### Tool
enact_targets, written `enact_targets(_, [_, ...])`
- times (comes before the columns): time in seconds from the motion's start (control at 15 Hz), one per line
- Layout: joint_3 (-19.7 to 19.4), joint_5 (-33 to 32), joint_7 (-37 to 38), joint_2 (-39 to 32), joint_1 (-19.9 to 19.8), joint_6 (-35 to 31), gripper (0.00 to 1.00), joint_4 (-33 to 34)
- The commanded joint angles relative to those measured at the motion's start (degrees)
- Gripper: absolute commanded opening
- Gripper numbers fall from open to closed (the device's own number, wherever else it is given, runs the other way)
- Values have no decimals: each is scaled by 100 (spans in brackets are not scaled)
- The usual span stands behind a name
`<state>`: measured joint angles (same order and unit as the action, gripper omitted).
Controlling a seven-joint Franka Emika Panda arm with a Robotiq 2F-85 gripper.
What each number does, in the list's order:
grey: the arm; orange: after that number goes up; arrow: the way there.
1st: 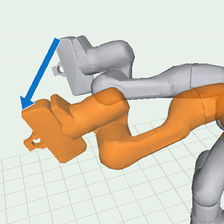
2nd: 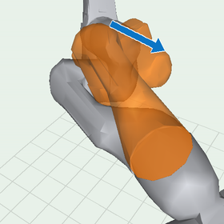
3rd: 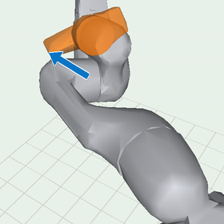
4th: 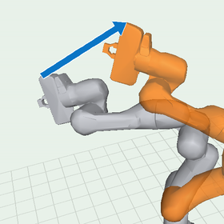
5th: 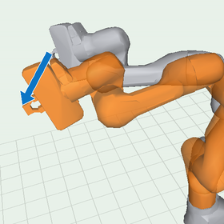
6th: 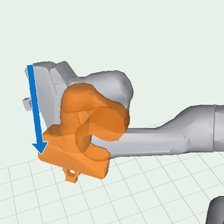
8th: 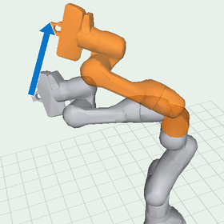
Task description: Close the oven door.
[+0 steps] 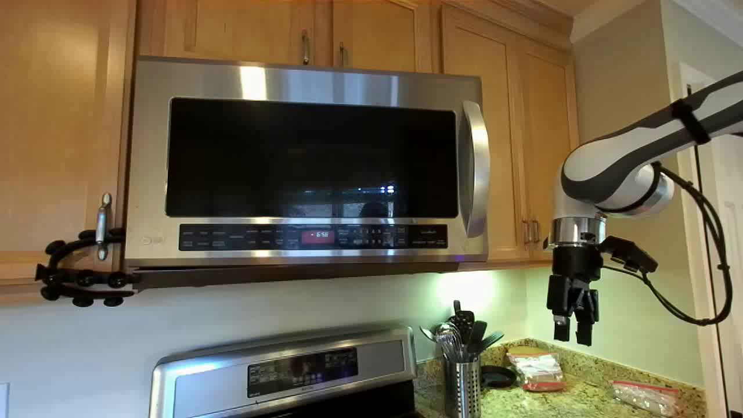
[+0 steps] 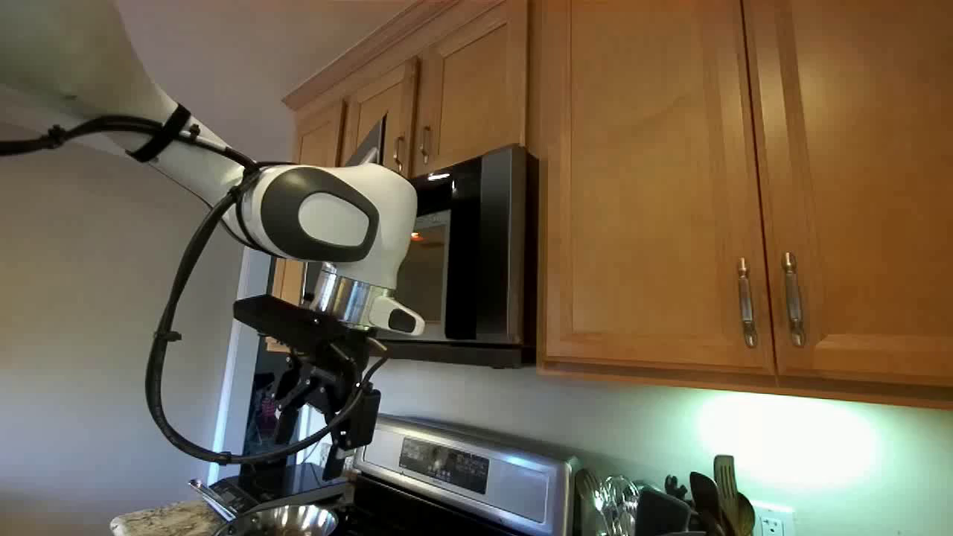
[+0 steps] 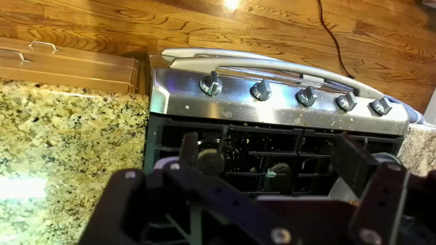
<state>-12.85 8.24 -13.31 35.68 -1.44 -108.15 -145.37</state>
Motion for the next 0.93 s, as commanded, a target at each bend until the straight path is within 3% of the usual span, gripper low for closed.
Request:
enact_targets(0.0, [82,50,-48,-16,-98,20,100,12])
enact_targets(0.4, [119,46,-35,23,-93,-23,100,-9])
enact_targets(0.87, [1203,-459,683,797,-23,-435,100,-241])
